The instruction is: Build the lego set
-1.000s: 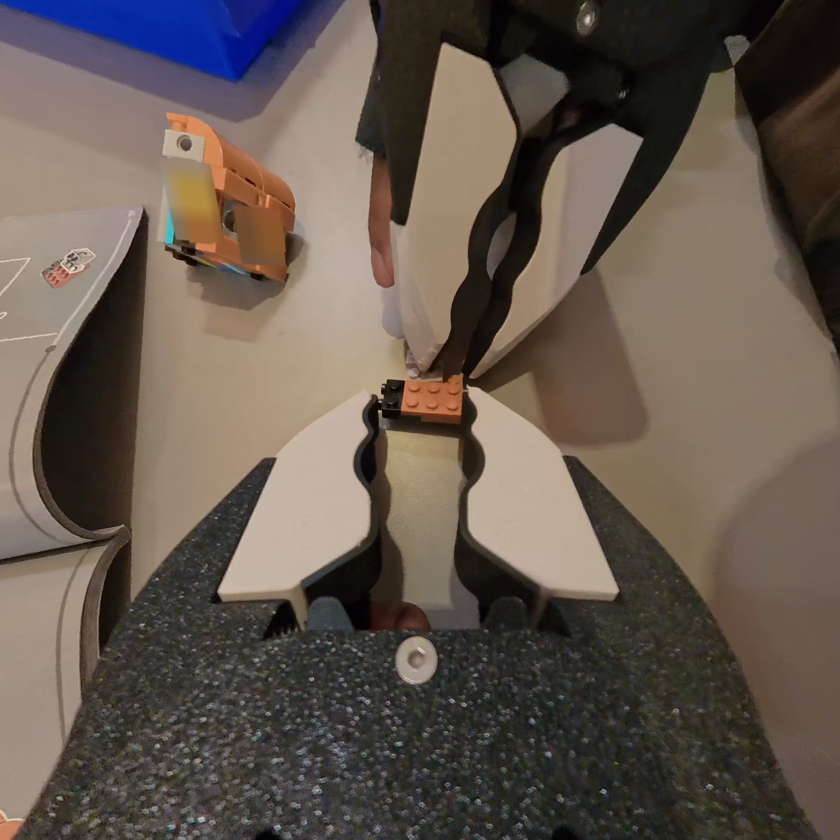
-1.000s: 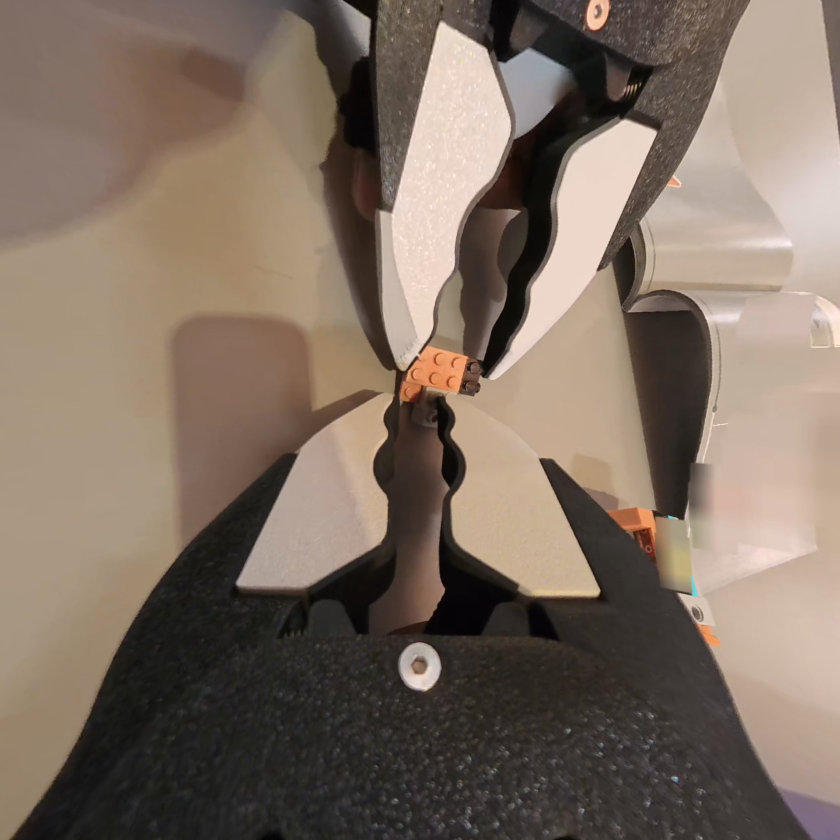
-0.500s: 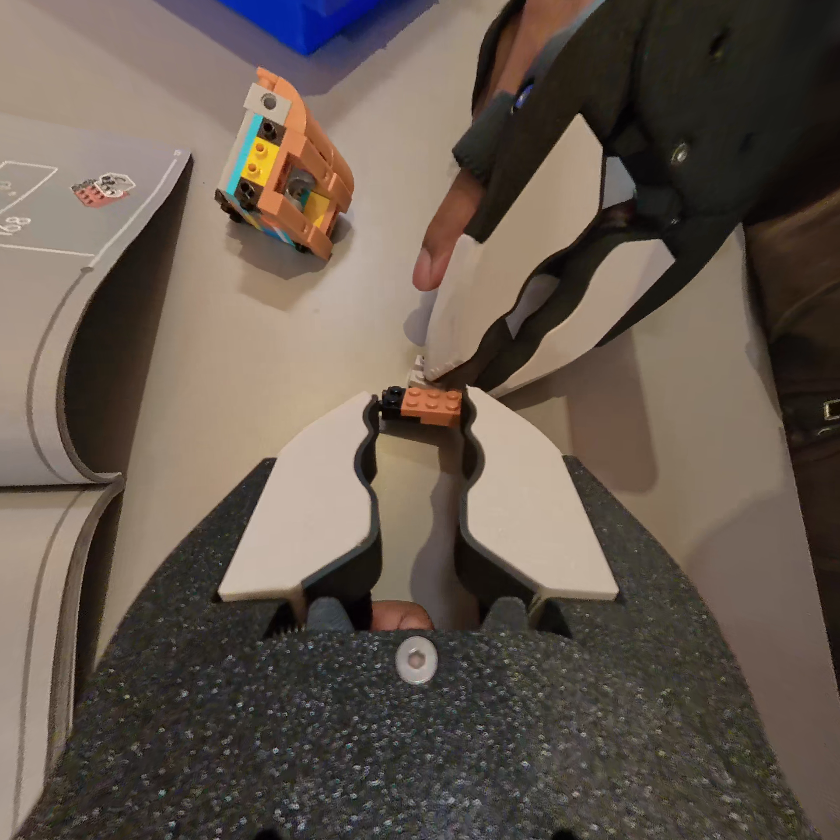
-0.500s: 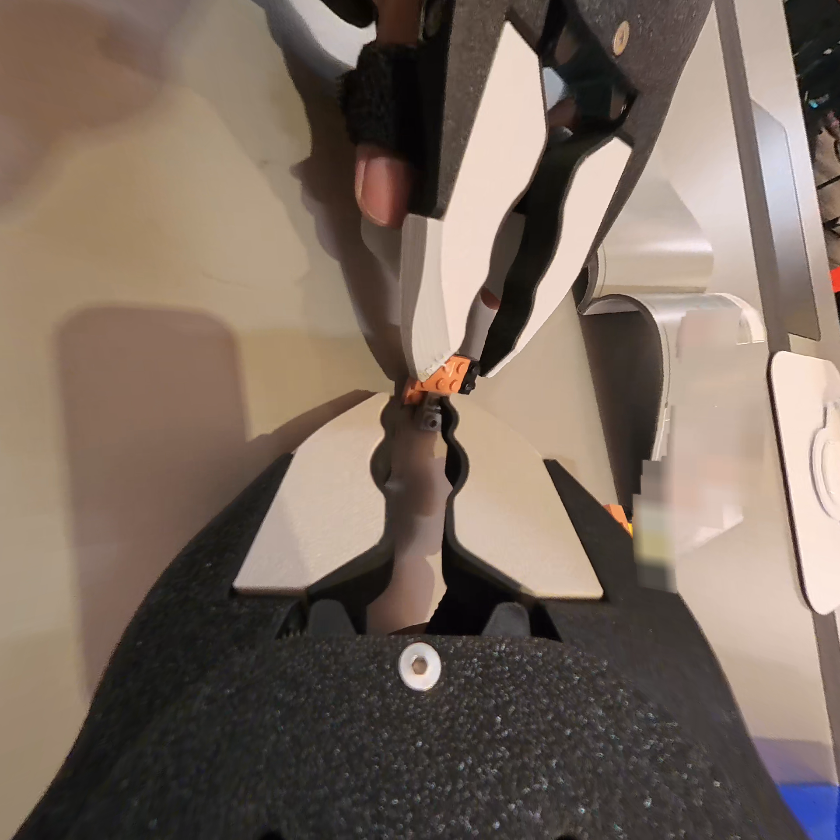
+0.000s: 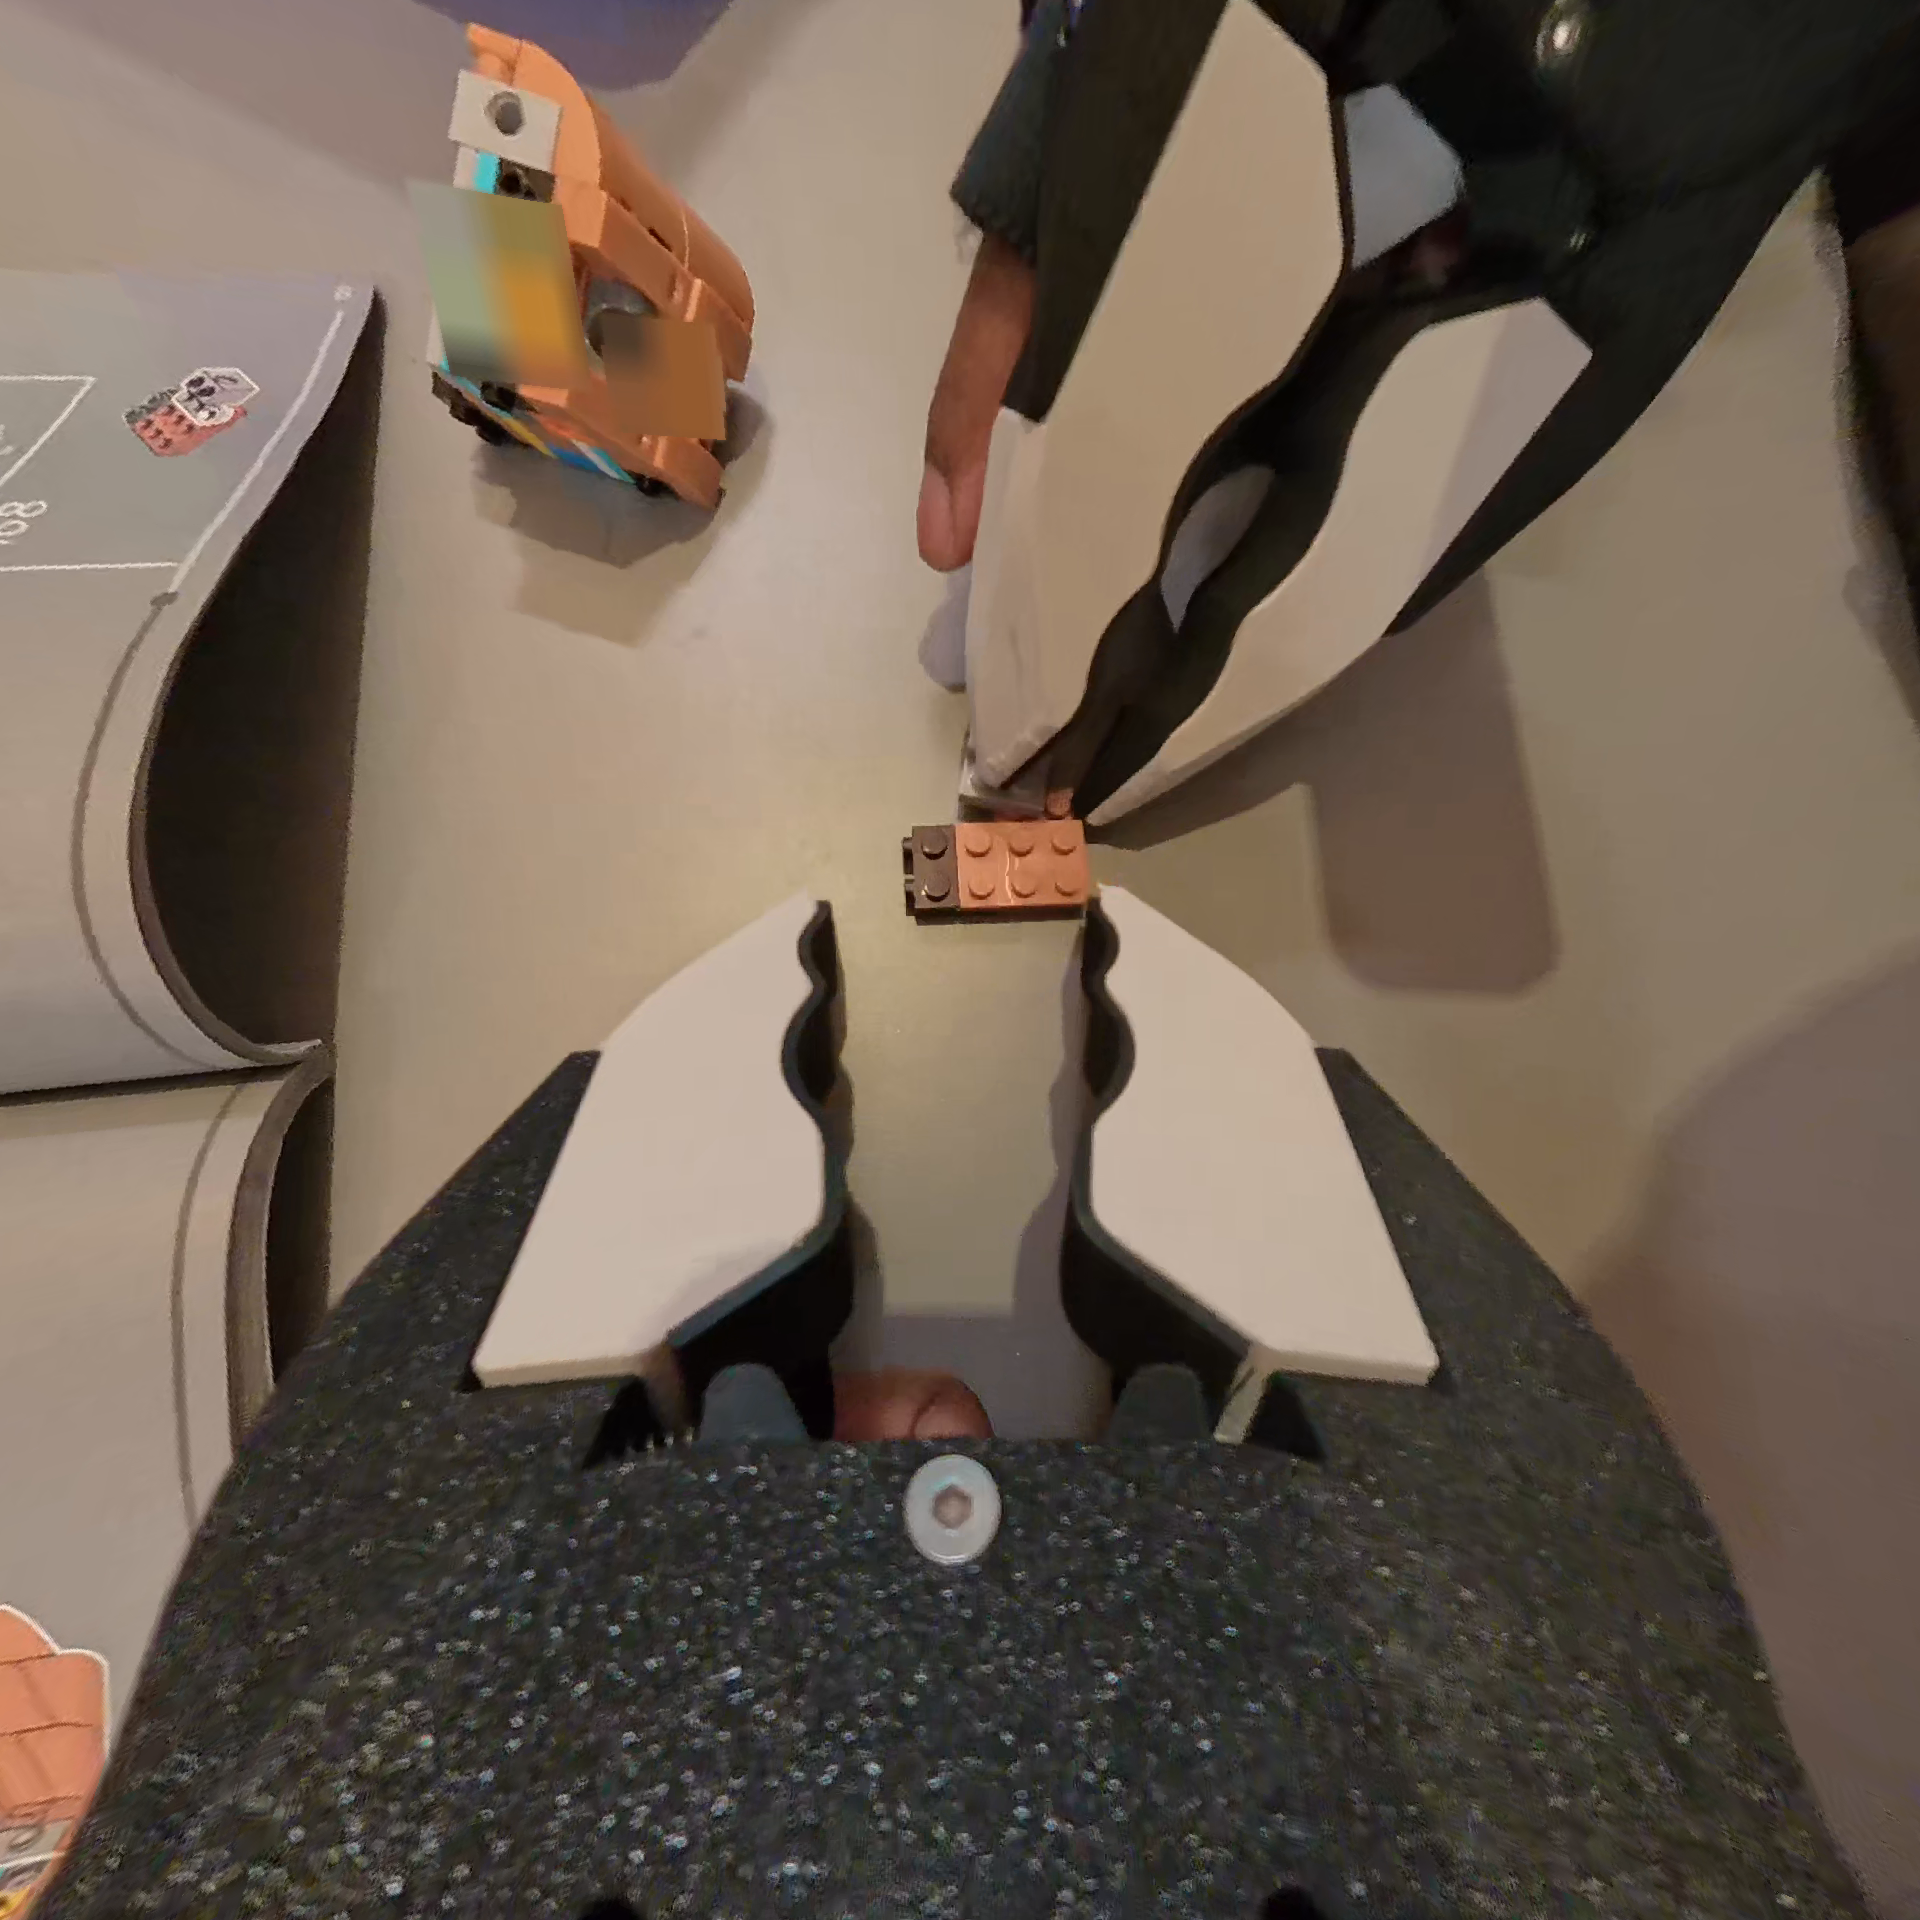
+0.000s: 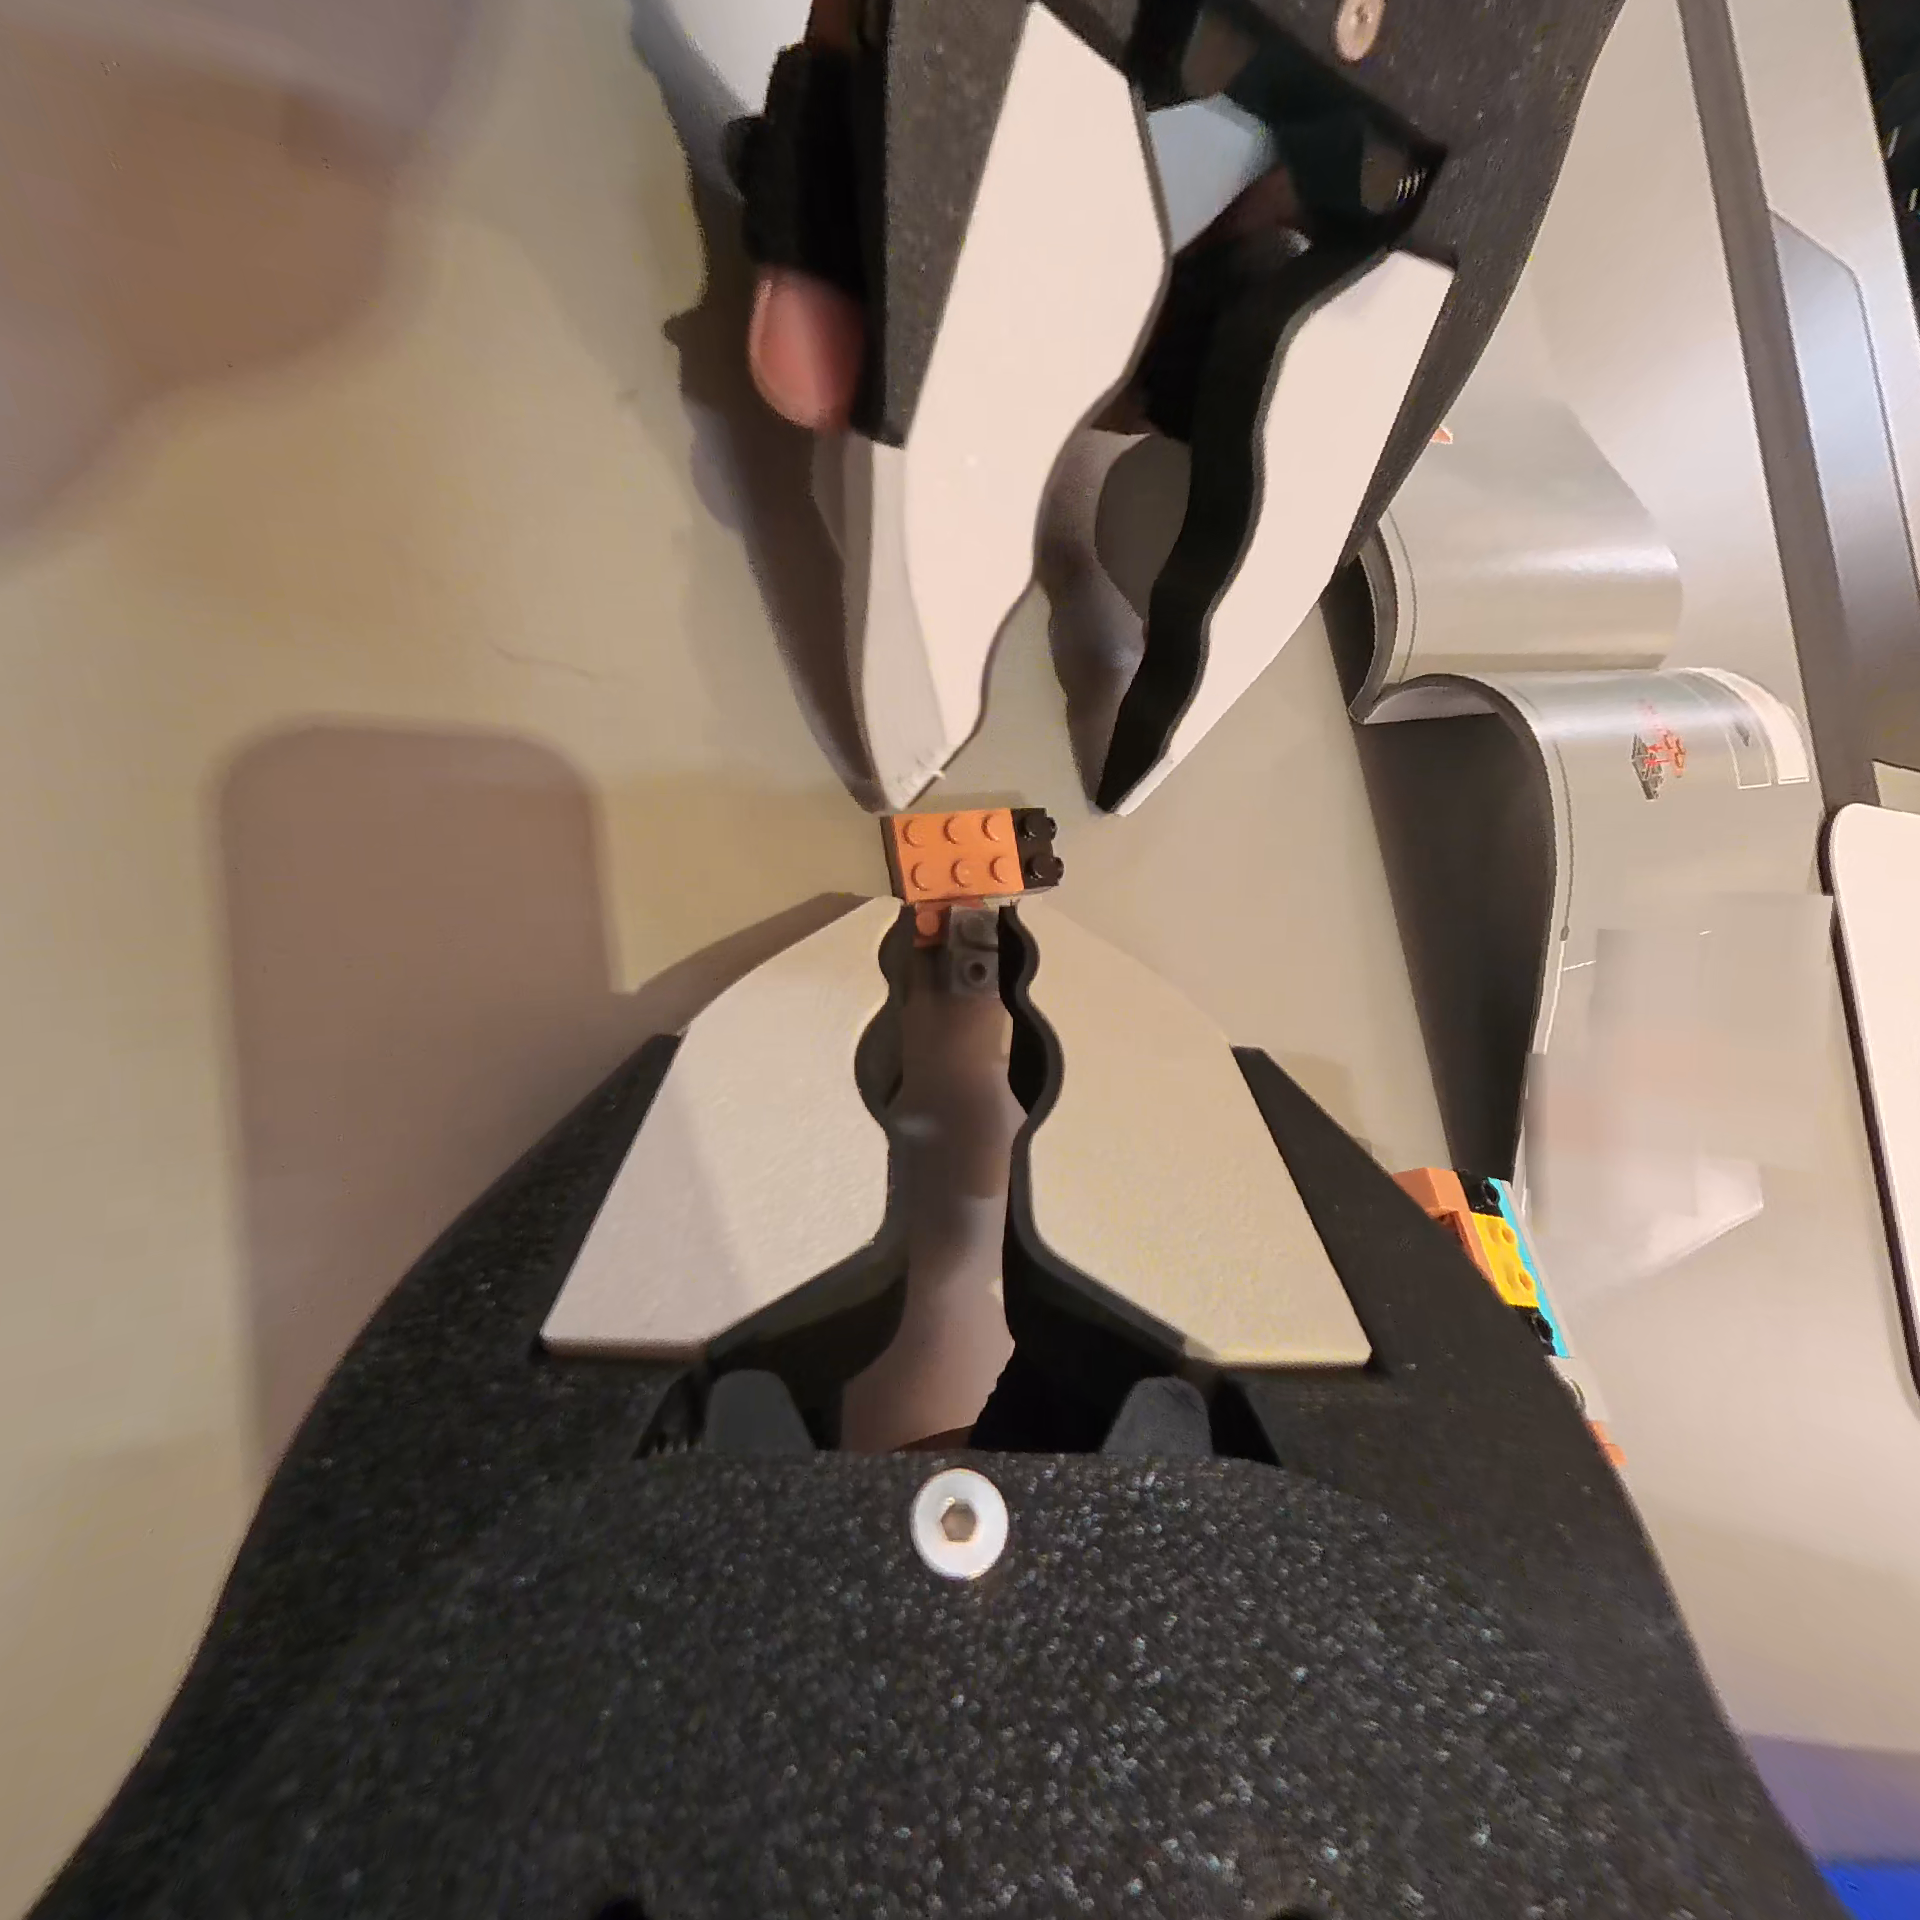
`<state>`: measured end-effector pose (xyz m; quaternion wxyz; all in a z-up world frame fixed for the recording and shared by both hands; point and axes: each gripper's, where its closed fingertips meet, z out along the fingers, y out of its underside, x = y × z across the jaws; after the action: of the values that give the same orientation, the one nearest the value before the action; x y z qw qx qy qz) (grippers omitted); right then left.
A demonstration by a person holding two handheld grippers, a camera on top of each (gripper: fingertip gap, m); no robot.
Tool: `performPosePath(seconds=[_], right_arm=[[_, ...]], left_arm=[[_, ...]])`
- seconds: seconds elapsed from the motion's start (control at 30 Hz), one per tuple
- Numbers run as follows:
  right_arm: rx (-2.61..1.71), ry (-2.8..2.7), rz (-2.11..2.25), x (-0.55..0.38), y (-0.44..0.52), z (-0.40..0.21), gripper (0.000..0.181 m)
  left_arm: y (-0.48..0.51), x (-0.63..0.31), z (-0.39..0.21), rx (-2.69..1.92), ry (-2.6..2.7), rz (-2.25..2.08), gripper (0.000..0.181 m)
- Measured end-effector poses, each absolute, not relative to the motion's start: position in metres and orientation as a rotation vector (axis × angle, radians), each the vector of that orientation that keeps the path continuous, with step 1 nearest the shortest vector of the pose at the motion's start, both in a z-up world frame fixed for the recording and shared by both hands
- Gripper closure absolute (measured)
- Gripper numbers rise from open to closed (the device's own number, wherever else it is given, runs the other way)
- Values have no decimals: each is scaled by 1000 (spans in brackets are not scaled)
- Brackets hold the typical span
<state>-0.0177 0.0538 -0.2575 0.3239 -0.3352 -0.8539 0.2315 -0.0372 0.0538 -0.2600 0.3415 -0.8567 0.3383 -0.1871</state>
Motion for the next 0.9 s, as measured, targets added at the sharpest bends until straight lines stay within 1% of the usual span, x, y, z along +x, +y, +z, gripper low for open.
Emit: performPosePath(seconds=[0.13,0.3,0.43,0.57,0.9], right_arm=[[-874,-2242,606,-17,56,-257,164],[-888,-2252,632,-16,57,-256,161],[-916,-2263,661,-15,58,-255,161],[-923,-2281,673,-13,57,-257,160],[-914,-2310,682,-10,56,-258,162]], left_arm=[[50,-31,-263,-2210,958,-467,129],[56,-30,-264,-2192,973,-398,129],[57,-27,-264,-2184,973,-389,132],[57,-23,-264,-2179,982,-386,144],[63,-18,-263,-2172,968,-401,146]])
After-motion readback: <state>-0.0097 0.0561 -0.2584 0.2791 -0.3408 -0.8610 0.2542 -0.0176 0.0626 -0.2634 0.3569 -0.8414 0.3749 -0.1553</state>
